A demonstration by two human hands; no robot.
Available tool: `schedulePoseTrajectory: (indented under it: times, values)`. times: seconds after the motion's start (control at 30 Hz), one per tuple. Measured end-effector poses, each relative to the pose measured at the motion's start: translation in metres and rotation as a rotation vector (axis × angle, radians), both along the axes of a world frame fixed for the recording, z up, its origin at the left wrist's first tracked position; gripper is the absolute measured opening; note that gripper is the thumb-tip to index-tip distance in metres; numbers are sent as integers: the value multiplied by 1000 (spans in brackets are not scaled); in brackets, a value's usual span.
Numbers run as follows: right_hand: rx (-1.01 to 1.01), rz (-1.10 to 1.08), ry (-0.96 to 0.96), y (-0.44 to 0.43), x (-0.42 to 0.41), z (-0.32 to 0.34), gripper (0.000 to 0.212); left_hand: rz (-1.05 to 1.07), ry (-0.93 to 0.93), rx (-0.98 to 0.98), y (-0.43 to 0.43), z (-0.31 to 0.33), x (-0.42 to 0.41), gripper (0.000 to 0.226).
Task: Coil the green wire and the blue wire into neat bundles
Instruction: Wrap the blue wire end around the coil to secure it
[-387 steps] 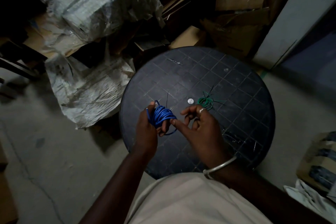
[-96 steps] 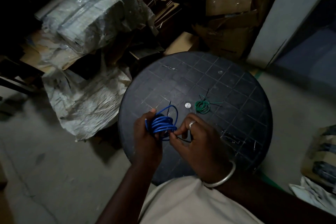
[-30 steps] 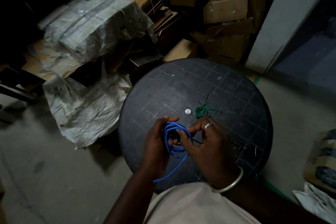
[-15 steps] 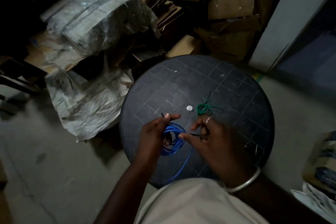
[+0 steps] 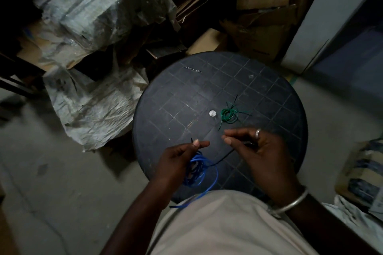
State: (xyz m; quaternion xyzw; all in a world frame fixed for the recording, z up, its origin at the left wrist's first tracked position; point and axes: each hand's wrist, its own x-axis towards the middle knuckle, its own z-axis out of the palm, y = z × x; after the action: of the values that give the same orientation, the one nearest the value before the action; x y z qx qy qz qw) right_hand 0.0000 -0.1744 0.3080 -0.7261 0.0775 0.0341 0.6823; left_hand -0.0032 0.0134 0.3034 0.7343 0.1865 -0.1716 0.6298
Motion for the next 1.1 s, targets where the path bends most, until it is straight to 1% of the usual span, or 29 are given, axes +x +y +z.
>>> schedulePoseTrajectory:
  times: [0.07,0.13,0.2,0.27,0.33,0.43,0.57,0.67,0.7,0.77,0.87,1.03,1.07,1.1]
  values:
    - [138,-21,18,4,0,-1,27,-5,5,14,-1,0,-1,28]
    - [221,-11,11,4,0,0,37,-11,24,18,-3,0,-2,30]
    - [242,16,-8,3,-1,-1,45,-14,53,-2,-5,0,-5,30]
    - [225,40,31,0,0,-2,47,-31,82,-28,-6,1,-7,30]
    - [159,72,79,-3,1,-5,45,-43,89,-51,-7,2,-8,30]
    - [0,119,72,-5,-2,-7,35,-30,82,-47,-8,5,-7,27]
    - [-103,45,75,-5,-7,-6,19,-65,77,-34,-5,1,-7,23]
    - [-145,79,62,-6,-6,-4,16,-131,56,-17,-7,1,-9,23]
    - [-139,105,72,-6,-5,-3,15,-141,47,-14,-10,3,-9,23]
    - [-66,139,135,-4,-4,0,13,-162,37,9,-13,5,-9,23]
    - [38,127,213,1,-2,3,9,-226,-8,50,-12,6,-10,26]
    - [16,42,210,10,-2,6,9,-255,-69,109,-15,16,-11,21]
    - [4,50,208,12,-2,8,9,-264,-78,125,-15,16,-12,22]
    - [-8,66,203,14,-2,8,9,-280,-89,145,-14,15,-13,27]
